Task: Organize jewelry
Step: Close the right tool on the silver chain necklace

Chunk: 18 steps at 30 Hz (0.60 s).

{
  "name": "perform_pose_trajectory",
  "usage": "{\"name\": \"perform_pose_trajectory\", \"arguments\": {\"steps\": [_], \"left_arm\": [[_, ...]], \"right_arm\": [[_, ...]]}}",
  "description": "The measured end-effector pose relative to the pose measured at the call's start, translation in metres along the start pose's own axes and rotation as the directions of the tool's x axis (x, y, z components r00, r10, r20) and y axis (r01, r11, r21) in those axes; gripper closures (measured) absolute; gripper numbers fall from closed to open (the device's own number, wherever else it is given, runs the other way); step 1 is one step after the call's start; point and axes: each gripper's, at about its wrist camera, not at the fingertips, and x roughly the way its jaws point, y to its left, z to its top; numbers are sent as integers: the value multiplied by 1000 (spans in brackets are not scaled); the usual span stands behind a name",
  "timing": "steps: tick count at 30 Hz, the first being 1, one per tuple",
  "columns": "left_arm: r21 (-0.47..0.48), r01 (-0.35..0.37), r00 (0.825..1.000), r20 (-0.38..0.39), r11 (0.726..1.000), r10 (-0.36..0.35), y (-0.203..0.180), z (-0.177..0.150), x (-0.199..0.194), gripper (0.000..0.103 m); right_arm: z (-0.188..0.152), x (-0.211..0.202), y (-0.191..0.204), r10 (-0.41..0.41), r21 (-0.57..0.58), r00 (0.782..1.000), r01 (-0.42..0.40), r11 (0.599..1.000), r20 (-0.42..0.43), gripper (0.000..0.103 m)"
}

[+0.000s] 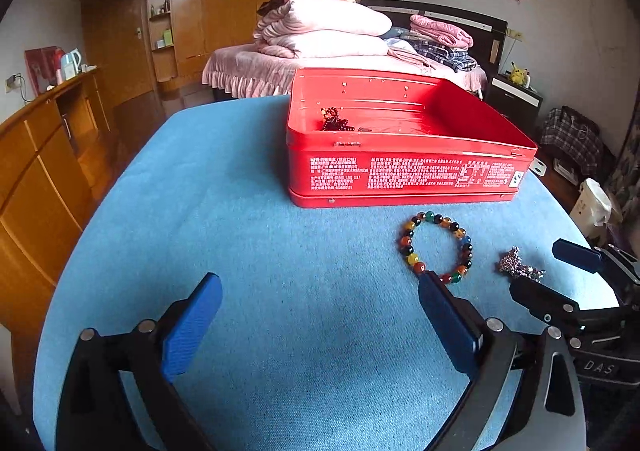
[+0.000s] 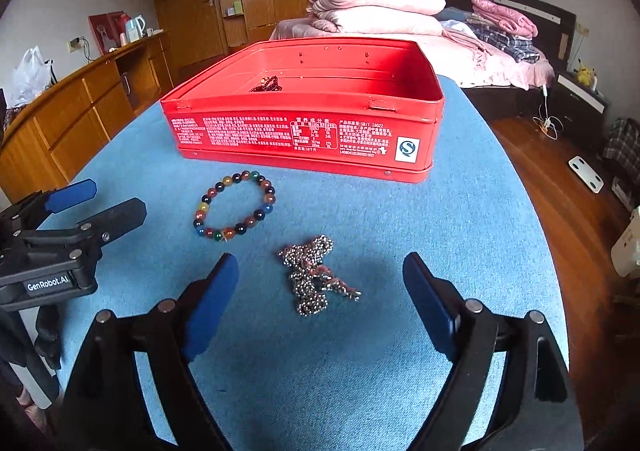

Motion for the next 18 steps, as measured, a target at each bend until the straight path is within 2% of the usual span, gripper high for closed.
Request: {"name": "perform_pose_trajectory", "arguments": {"steps": [7, 9, 13, 18], "left_arm": [[-8, 6, 1000, -17, 1000, -7, 6, -9, -3, 6], [-17, 8, 1000, -21, 1000, -8, 9, -9, -2, 6], [-40, 19, 999, -30, 999, -20, 14, -11, -2, 6], [-53, 32, 999, -37, 998, -34, 17, -14, -2, 6]], "right_arm": [[-2, 5, 5, -7, -9, 999, 7, 1000, -34, 20], [-1, 8, 4, 0, -5, 999, -1, 1000, -50, 32], [-3, 9, 5, -24, -15, 998, 24, 1000, -56, 42], [-5, 9, 11, -31, -44, 998, 28, 999, -52, 64]]}}
